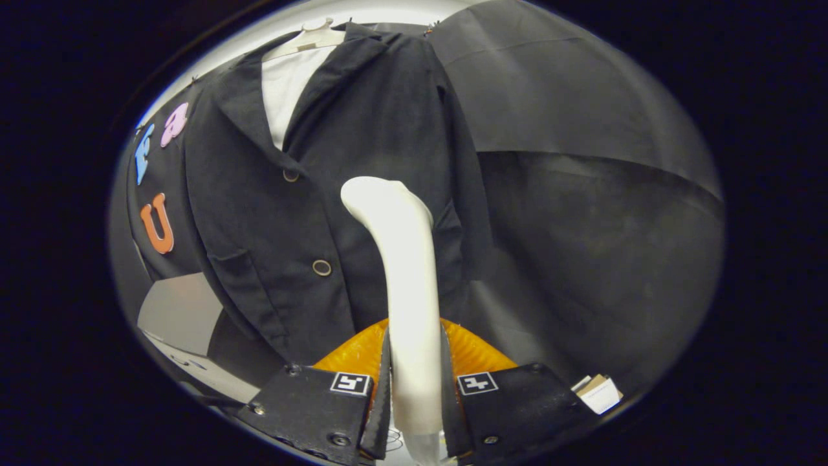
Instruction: Iron the clothes twice with a garment steamer, once on the left side and once on the right side.
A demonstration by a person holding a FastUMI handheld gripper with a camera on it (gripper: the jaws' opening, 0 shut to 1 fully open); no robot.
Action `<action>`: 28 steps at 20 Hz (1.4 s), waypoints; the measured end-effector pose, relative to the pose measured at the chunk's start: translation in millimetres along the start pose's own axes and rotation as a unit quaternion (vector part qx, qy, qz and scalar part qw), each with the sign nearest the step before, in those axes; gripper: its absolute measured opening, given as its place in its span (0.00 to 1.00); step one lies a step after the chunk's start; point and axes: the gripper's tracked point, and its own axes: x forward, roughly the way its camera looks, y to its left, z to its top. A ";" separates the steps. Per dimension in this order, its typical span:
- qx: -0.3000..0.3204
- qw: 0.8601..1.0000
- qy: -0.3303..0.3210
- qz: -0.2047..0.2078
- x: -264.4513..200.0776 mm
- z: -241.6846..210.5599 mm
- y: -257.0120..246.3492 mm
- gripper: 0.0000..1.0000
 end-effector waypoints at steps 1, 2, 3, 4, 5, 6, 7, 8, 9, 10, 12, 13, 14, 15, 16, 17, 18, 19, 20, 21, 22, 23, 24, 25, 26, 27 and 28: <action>-0.002 1.000 0.001 -0.002 1.9 -3.7 0.4 0.36; -0.006 1.000 0.003 -0.003 2.8 -8.3 0.3 0.36; -0.008 1.000 0.003 -0.004 3.5 -10.7 1.0 0.36; -0.011 1.000 0.006 -0.004 4.2 -13.7 0.7 0.36; -0.013 1.000 0.009 -0.003 5.4 -16.7 2.0 0.36; -0.016 1.000 0.014 -0.002 6.9 -22.6 3.0 0.36; -0.018 1.000 0.020 -0.003 7.8 -28.7 3.1 0.36; -0.018 1.000 0.025 -0.003 7.5 -33.0 4.1 0.36; -0.018 0.999 0.030 -0.003 8.1 -35.5 4.0 0.36; -0.017 0.999 0.037 -0.003 11.3 -41.5 3.8 0.36; -0.016 0.999 0.051 -0.005 15.4 -55.1 3.2 0.36; -0.016 0.998 0.056 -0.007 14.1 -61.2 2.2 0.36; -0.016 0.998 0.061 -0.008 13.4 -68.1 -1.8 0.36; -0.015 0.998 0.068 -0.007 15.4 -75.2 -2.5 0.36; -0.014 0.997 0.075 -0.008 17.8 -82.4 -2.7 0.36; -0.015 0.997 0.081 -0.010 18.9 -87.7 -3.9 0.36; -0.016 0.996 0.085 -0.010 20.3 -93.7 -5.4 0.36; -0.017 0.996 0.090 -0.011 22.1 -98.6 -6.5 0.36; -0.018 0.995 0.095 -0.009 21.6 -103.6 -6.6 0.36; -0.018 0.995 0.099 -0.007 22.3 -107.2 -7.2 0.36; -0.019 0.995 0.103 -0.005 24.0 -110.3 -8.6 0.36; -0.020 0.994 0.105 -0.003 24.2 -112.9 -9.3 0.36; -0.021 0.994 0.106 0.000 24.7 -115.0 -9.4 0.36; -0.023 0.994 0.107 0.003 25.0 -115.8 -10.0 0.36; -0.023 0.994 0.108 0.006 25.0 -115.6 -10.7 0.36; -0.023 0.994 0.109 0.010 26.3 -115.5 -10.5 0.36; -0.023 0.994 0.110 0.014 26.6 -117.9 -10.1 0.36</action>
